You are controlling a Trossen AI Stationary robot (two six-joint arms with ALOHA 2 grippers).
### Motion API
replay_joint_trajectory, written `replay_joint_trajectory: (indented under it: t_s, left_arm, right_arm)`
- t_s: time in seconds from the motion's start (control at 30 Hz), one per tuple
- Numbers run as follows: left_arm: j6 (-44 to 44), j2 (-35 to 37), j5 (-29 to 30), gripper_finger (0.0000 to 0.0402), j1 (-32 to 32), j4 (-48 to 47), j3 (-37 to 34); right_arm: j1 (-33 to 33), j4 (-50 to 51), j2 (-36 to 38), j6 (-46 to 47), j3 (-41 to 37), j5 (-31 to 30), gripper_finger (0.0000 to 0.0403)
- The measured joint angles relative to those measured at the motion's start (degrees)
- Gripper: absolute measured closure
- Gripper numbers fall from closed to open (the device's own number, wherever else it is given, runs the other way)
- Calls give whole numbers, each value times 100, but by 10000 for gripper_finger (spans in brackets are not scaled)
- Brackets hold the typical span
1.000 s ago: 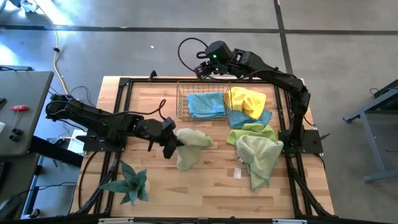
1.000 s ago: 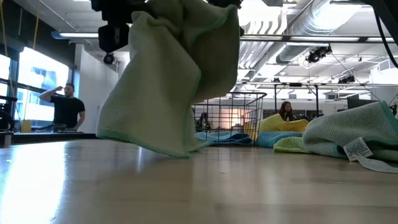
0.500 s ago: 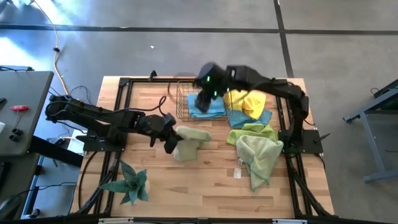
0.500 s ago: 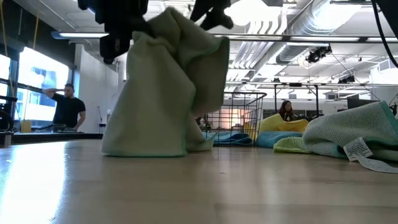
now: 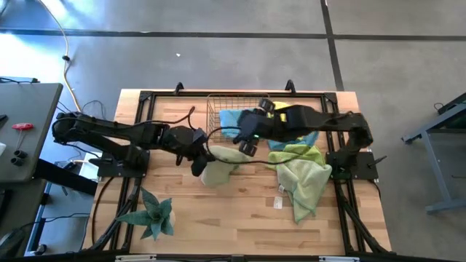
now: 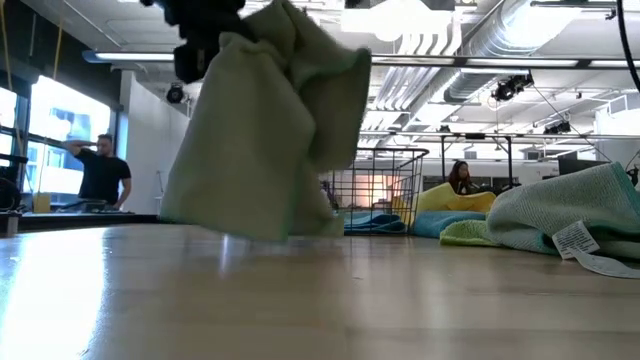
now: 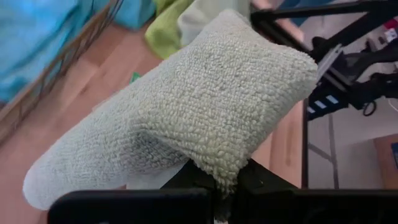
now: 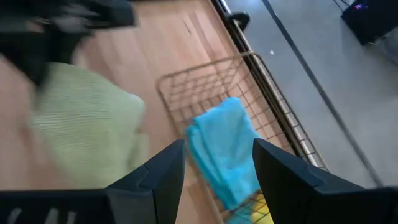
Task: Fold microfiber towels
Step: Fold the left light green towel
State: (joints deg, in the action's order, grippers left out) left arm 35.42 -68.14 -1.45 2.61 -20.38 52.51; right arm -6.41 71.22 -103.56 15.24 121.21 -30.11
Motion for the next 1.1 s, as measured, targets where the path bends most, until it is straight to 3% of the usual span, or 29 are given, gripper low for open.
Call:
replay_joint_trajectory:
  t_s: [0.17, 0.37, 0.67, 0.9, 1.1]
  left_arm:
    - [-348, 0, -160, 401, 0, 4, 325]
    - [-495, 0, -237, 401, 30, -324, 635]
    - [-644, 4, -372, 401, 273, -727, 1295]
    - [-1046, 222, -294, 401, 403, -1333, 2191]
    - [-1205, 531, -243, 401, 405, -1324, 2682]
  right_arm:
    - [-273, 76, 349, 266, 0, -166, 221]
    - [-462, 167, 406, 671, 0, 376, 221]
    - [-661, 467, 406, 423, 0, 379, 221]
    - [-878, 487, 443, 422, 0, -196, 221]
    - [-1076, 480, 465, 356, 0, -609, 221]
